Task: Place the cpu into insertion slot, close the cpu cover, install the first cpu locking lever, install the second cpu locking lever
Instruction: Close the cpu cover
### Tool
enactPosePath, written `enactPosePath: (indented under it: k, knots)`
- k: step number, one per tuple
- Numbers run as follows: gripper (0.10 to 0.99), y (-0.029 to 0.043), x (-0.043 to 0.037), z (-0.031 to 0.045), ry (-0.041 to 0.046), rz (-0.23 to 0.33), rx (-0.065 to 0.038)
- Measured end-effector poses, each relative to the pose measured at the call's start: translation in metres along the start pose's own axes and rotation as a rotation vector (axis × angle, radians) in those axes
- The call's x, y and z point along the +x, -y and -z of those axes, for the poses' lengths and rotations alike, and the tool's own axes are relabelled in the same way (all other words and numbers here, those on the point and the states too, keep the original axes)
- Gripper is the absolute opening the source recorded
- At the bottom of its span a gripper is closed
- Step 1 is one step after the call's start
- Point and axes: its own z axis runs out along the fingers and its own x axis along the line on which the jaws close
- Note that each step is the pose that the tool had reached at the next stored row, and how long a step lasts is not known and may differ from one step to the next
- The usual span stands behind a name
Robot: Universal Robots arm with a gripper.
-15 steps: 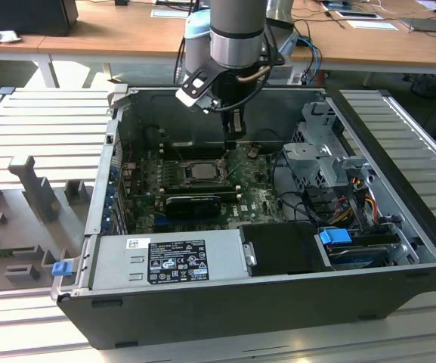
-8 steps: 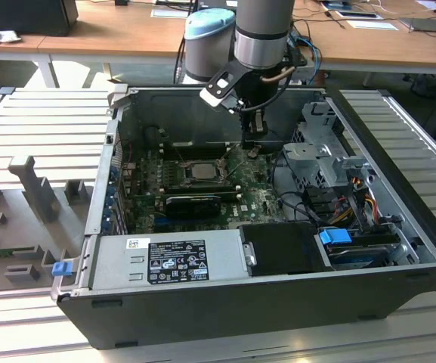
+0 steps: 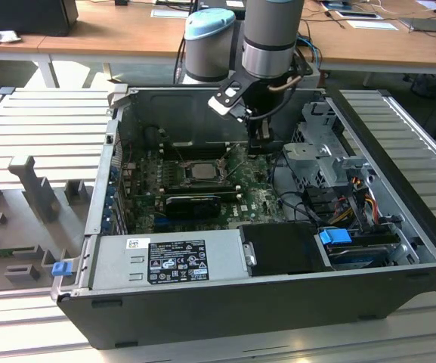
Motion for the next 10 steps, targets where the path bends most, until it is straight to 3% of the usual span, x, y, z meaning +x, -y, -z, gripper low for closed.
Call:
enactPosePath:
  k: [3, 10]
  knots:
    - [0.106, 0.0006, -0.0001, -0.0015, 0.0000, -0.001, 0.016]
    - [0.106, 0.0108, 0.0001, -0.0020, -0.0006, 0.000, 0.016]
